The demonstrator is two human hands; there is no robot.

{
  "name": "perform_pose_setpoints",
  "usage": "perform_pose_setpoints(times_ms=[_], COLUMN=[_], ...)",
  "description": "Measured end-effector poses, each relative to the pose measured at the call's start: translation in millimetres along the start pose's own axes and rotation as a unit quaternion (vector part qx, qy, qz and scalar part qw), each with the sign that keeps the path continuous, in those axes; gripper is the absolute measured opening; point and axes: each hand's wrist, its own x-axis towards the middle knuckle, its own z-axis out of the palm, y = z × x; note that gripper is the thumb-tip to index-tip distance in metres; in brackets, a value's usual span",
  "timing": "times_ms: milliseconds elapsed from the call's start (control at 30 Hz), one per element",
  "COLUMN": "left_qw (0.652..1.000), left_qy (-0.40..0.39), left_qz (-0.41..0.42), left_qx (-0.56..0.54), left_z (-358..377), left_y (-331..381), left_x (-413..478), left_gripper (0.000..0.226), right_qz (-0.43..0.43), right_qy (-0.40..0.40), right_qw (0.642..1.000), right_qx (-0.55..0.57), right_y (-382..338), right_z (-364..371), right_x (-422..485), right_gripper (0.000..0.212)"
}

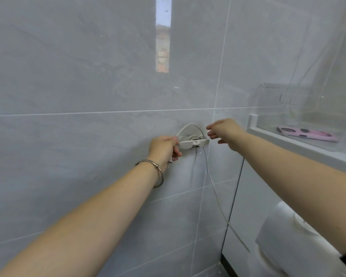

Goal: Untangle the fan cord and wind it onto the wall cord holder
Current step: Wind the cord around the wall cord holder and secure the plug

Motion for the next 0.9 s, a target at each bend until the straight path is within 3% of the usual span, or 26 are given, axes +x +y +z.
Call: perform_pose_setpoints(times_ms=[133, 300, 400, 500, 700, 900], left_qw=[0.998, 0.994, 0.992, 0.987, 0.988, 0.956], left_qy=[0.054, 0.105, 0.101, 0.095, 0.034, 0.078], left_qz=[0.009, 0.018, 0.026, 0.044, 0.042, 0.102], left_qx=[0.018, 0.038, 0.074, 0.123, 0.144, 0.265], left_z=[-14.6, -25.7, -25.8, -27.3, -23.1, -34.6], left_y=[-5.0, -7.7, -9.9, -14.5, -16.5, -24.9], left_x=[11.7, 19.5, 18.9, 16.8, 15.8, 17.2], left_gripper=[0.029, 0.030, 0.029, 0.024, 0.028, 0.024], right_qz=[-0.067, -0.123, -0.161, -0.172, -0.168, -0.198], right_qy=[-0.005, -0.020, -0.020, -0.023, 0.002, 0.005], right_qw=[0.993, 0.968, 0.928, 0.882, 0.869, 0.906], right_qx=[-0.096, -0.218, -0.336, -0.439, -0.466, -0.374], right_y=[14.1, 19.1, 23.1, 28.6, 28.0, 29.4], right_z=[14.2, 30.4, 31.8, 34.9, 39.6, 35.9], right_x=[-5.8, -16.4, -18.5, -15.9, -9.4, -9.0], right_gripper=[0.043, 0.036, 0.035, 0.062, 0.064, 0.046])
